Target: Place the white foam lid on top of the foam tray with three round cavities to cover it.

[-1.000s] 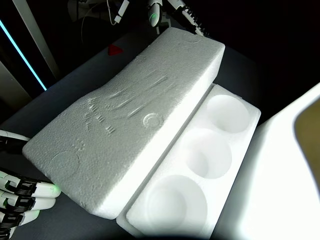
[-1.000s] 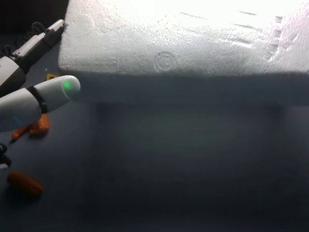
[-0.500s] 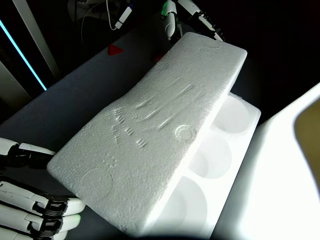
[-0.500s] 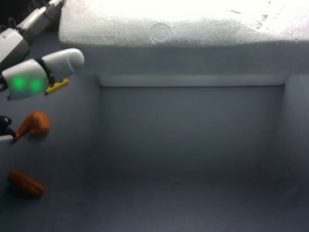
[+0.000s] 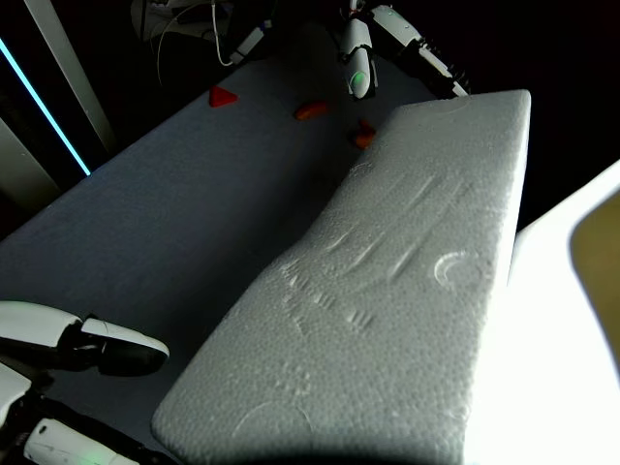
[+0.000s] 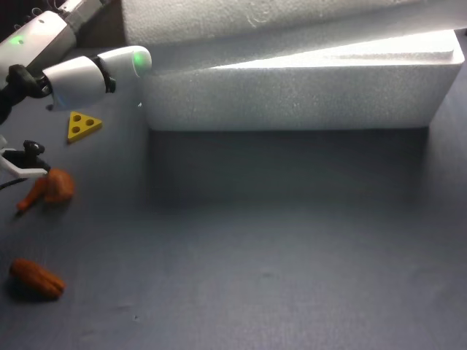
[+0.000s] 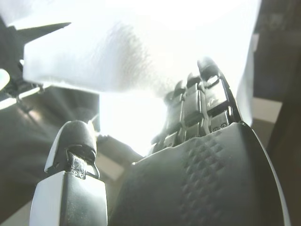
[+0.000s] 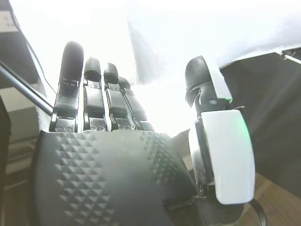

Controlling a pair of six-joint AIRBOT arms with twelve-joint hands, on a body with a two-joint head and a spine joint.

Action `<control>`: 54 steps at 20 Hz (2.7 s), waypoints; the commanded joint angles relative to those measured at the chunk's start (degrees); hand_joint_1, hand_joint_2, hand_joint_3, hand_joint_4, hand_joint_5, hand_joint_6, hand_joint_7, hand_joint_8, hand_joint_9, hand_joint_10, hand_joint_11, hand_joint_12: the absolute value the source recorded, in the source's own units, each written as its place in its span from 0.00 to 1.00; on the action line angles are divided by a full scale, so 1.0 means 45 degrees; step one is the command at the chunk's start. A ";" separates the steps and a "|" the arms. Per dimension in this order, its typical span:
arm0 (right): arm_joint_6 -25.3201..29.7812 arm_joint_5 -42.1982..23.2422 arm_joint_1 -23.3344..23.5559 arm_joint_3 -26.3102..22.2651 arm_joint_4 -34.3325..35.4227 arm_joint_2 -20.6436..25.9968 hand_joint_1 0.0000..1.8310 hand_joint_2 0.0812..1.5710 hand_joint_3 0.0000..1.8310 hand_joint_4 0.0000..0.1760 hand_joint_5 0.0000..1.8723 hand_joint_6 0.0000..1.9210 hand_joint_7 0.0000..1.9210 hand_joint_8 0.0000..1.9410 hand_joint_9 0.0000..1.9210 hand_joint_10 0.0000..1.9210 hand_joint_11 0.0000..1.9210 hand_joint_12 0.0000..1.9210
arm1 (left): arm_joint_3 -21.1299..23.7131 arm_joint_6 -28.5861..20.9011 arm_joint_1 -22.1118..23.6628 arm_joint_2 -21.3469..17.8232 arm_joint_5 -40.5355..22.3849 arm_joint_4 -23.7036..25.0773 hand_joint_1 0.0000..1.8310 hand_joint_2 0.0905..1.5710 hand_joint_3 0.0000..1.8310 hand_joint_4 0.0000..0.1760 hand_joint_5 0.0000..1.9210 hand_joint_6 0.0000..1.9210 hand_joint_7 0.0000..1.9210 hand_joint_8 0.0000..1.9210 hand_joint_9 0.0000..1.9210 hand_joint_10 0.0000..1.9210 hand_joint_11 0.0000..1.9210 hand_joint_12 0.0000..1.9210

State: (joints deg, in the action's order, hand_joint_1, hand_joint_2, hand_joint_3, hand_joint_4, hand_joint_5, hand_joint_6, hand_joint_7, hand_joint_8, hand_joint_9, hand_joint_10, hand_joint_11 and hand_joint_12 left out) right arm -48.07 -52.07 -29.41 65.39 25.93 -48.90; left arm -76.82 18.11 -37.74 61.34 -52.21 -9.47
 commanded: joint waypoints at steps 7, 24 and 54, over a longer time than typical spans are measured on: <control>0.0063 -0.0377 0.0293 0.0250 -0.0978 -0.0285 0.32 0.80 0.00 0.00 0.00 0.13 0.00 0.24 0.00 0.37 0.00 0.86 | -0.0590 -0.0227 0.0554 0.0513 -0.0728 0.1067 0.16 0.78 0.00 0.00 0.04 0.00 0.00 0.00 0.00 0.00 0.00 0.06; 0.0063 0.1167 0.0385 0.1510 -0.0301 -0.0954 0.31 0.82 0.00 0.00 0.00 0.16 0.00 0.24 0.00 0.39 0.00 0.81 | -0.2529 -0.0422 0.1571 0.1821 0.2093 0.1345 0.14 0.73 0.01 0.00 0.03 0.00 0.00 0.00 0.00 0.00 0.00 0.11; -0.1020 0.0864 0.0189 0.0725 0.0340 0.0106 0.28 0.83 0.00 0.00 0.00 0.00 0.00 0.00 0.00 0.00 0.00 0.54 | -0.1701 -0.0108 0.0734 0.0718 0.1156 0.1177 0.16 0.74 0.00 0.11 0.00 0.00 0.00 0.00 0.00 0.00 0.00 0.26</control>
State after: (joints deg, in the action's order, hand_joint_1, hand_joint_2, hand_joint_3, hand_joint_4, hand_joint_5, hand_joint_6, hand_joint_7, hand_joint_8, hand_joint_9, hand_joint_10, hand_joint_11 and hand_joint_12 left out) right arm -52.71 -40.91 -28.75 68.49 27.77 -49.36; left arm -84.47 17.56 -34.92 64.71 -41.95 -5.34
